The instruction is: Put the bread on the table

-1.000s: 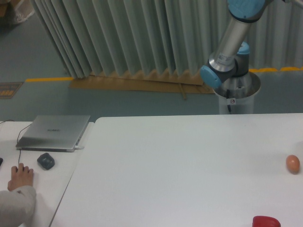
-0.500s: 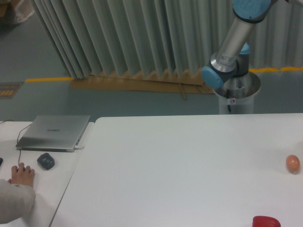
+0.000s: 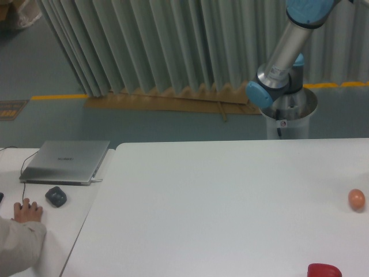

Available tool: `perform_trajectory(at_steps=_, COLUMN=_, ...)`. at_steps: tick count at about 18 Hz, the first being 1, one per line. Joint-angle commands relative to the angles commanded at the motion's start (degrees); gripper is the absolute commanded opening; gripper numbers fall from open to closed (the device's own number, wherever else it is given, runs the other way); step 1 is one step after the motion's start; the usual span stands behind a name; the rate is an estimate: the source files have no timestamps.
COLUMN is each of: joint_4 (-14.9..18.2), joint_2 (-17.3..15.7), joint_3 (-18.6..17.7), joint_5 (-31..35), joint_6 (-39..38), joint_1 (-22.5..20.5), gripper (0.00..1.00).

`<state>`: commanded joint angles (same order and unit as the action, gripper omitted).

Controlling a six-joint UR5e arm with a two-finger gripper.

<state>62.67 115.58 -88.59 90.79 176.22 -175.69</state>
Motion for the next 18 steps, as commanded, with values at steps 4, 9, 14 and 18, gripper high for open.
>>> perform_trajectory(at_steps=4, joint_4=-1.05, joint_2=0.7, joint_3=0.17, joint_5=0.0, joint_6=-0.35, joint_1=0.0, gripper=1.0)
perform_trajectory(at_steps=9, joint_4=-1.32, joint_2=1.23, joint_3=0.26, joint_5=0.09, joint_6=-1.66, joint_1=0.26, gripper=0.88)
perform_trajectory(at_steps=14, joint_4=-1.23, joint_2=1.14, joint_3=0.26, joint_5=0.44, joint_6=-3.34, joint_1=0.35, gripper=0.59)
perform_trajectory(at_steps=18, joint_4=-0.88, joint_2=0.62, joint_3=0.44, joint_5=0.61, joint_6=-3.6, joint_1=0.26, gripper=0.59)
